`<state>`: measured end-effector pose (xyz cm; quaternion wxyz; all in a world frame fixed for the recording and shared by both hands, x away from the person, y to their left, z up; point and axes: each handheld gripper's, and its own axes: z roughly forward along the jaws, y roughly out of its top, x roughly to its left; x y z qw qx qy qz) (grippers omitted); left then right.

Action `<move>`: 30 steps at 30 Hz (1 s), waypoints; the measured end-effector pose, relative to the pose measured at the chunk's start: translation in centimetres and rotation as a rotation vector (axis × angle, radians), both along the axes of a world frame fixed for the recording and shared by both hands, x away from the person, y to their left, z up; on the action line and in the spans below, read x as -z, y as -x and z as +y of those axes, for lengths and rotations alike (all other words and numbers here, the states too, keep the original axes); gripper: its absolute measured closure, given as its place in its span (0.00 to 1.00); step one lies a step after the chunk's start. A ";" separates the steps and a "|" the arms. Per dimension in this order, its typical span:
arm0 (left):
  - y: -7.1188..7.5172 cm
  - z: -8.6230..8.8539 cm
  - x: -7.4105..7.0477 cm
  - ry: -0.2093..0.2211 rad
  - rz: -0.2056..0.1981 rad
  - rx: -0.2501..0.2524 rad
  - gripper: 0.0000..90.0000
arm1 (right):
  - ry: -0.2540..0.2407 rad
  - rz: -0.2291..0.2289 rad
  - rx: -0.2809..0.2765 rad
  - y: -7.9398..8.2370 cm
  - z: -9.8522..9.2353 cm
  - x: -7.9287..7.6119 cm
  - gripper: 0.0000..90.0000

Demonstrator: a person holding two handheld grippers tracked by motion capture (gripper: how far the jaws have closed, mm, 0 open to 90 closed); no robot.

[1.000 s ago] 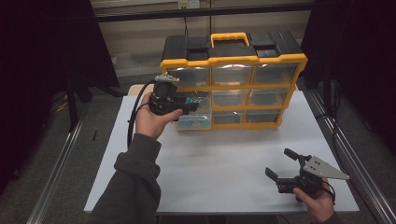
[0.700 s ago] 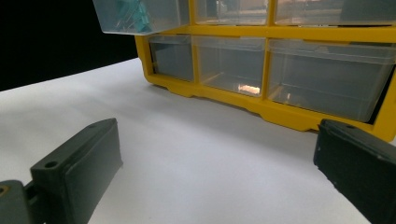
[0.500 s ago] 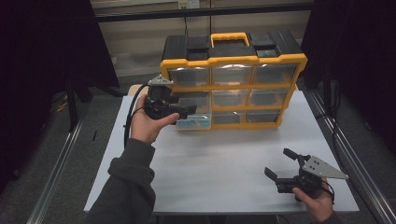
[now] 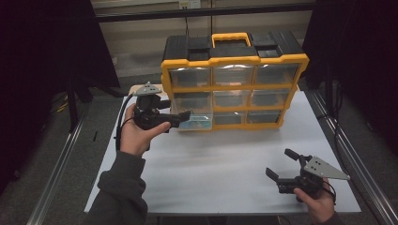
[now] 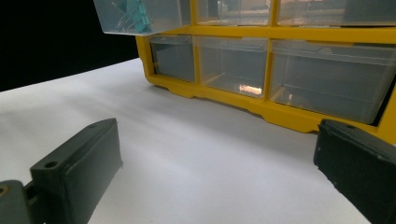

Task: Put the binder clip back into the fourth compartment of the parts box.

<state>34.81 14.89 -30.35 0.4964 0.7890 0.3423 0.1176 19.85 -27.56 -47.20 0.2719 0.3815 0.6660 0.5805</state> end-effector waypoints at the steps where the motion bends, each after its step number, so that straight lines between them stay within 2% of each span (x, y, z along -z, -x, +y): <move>1: 0.2 0.2 0.1 -0.011 -0.001 -0.007 0.14 | 0.003 0.001 -0.005 0.0 0.0 0.0 0.00; 9: 1.2 1.6 0.9 0.022 -0.014 -0.006 0.12 | 0.010 -0.007 -0.007 0.0 0.2 0.0 0.00; 13: 1.6 2.4 1.6 0.051 -0.038 -0.017 0.11 | 0.013 -0.007 -0.010 0.0 0.1 0.0 0.00; 21: 2.6 4.1 3.5 0.099 -0.038 -0.046 0.10 | 0.014 -0.008 -0.007 0.1 0.1 -0.1 0.00; 30: 3.2 5.8 5.5 0.116 -0.032 -0.057 0.08 | 0.023 -0.010 -0.007 0.1 0.0 -0.1 0.00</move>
